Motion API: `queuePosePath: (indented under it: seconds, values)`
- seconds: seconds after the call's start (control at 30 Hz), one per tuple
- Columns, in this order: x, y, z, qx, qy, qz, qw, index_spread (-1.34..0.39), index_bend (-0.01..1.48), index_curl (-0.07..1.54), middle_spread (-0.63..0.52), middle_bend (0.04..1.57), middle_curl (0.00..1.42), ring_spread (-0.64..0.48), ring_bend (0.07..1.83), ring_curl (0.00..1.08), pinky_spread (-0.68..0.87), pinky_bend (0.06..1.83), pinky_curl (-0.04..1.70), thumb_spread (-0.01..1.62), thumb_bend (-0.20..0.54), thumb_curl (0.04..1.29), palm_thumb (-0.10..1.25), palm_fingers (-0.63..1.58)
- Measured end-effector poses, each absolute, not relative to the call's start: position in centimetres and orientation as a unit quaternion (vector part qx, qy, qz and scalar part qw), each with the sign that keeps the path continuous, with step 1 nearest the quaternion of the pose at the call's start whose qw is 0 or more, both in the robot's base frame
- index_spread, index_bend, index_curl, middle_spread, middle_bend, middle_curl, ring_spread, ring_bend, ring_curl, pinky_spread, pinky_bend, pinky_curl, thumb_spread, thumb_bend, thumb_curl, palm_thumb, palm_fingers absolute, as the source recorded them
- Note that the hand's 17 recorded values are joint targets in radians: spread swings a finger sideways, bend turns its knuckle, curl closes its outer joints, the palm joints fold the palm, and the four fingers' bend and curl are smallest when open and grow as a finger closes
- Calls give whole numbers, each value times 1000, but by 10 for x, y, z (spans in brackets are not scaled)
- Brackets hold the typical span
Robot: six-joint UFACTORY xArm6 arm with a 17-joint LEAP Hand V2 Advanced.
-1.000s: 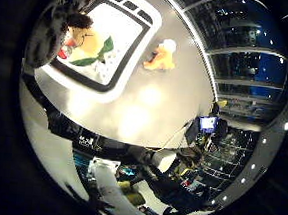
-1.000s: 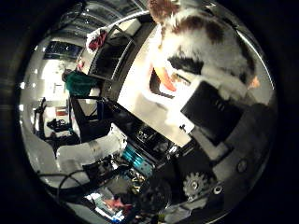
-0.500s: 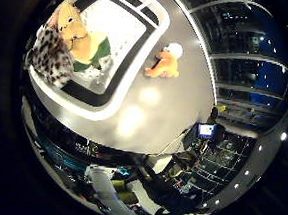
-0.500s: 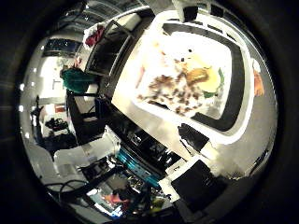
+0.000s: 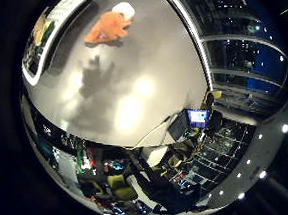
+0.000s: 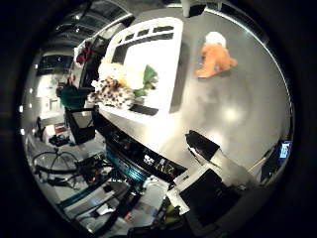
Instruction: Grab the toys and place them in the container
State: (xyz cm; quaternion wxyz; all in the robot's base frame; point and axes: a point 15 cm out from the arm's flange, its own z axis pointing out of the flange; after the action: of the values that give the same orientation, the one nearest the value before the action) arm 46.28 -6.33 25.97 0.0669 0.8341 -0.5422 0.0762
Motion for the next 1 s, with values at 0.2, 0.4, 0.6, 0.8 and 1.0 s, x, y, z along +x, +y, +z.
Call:
queuePosePath:
  seconds: [0.2,0.4,0.6,0.8,1.0]
  values:
    - [479,-120,245,843,-524,94,70,-427,174,315,-10,191,315,114,196,263,367,348,260,940,-24,386,830,108]
    - [502,-152,235,858,-495,120,66,-425,170,308,-25,190,314,91,202,267,371,323,271,932,-25,380,829,129]
    - [549,-175,250,855,-491,159,53,-427,167,301,-39,191,314,58,208,271,367,307,282,928,-25,376,833,153]
    - [567,-156,262,864,-475,162,48,-428,169,296,-52,190,313,50,200,273,366,294,293,921,-25,376,837,158]
    - [574,-102,258,882,-446,151,35,-424,159,287,-52,193,318,50,206,275,367,290,301,925,-23,378,847,156]
